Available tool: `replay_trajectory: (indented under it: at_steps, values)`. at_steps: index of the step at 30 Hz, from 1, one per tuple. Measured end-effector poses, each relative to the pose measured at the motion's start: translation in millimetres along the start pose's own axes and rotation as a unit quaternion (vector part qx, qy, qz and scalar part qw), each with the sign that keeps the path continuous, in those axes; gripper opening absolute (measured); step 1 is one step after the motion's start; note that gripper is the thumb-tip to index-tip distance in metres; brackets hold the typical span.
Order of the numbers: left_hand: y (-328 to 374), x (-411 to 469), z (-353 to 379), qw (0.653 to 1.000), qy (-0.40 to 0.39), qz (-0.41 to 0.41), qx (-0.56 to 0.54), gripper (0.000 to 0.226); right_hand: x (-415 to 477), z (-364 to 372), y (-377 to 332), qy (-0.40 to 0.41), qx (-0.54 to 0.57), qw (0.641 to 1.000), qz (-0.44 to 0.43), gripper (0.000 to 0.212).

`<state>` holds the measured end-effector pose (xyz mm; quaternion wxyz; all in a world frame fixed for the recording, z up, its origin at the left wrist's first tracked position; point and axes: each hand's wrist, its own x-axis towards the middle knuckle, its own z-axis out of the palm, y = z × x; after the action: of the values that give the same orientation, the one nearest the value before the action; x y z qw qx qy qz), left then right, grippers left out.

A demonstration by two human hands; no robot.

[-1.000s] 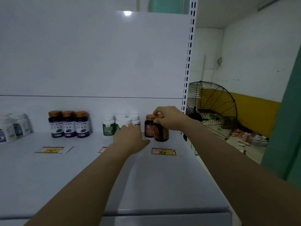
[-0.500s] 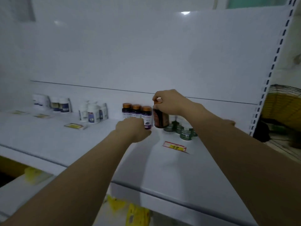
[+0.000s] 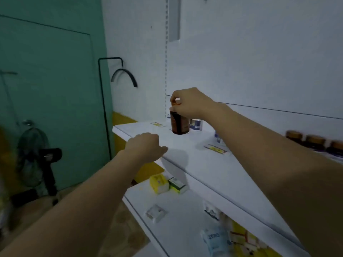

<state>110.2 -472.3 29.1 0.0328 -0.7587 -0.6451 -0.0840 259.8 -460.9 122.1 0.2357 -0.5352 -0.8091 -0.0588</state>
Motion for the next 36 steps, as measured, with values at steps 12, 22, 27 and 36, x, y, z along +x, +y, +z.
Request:
replay_trajectory:
  at_steps: [12,22,27,36]
  values:
    - [-206,122,34,0.985,0.015,-0.163,-0.051,0.032,221,145,-98,-0.037,0.06,0.988,-0.136,0.028]
    - [-369,244,33,0.973,0.006,-0.231,-0.019,0.051,411,262,-163,-0.073,0.084,0.978,-0.177,0.033]
    - [-457,322,58,0.977,0.007,-0.214,-0.013,0.051,494,344,-176,-0.086,0.086,0.982,-0.145,0.034]
    - [-567,486,80,0.988,0.007,-0.15,-0.047,0.051,625,475,-150,-0.136,0.06,0.988,-0.034,0.023]
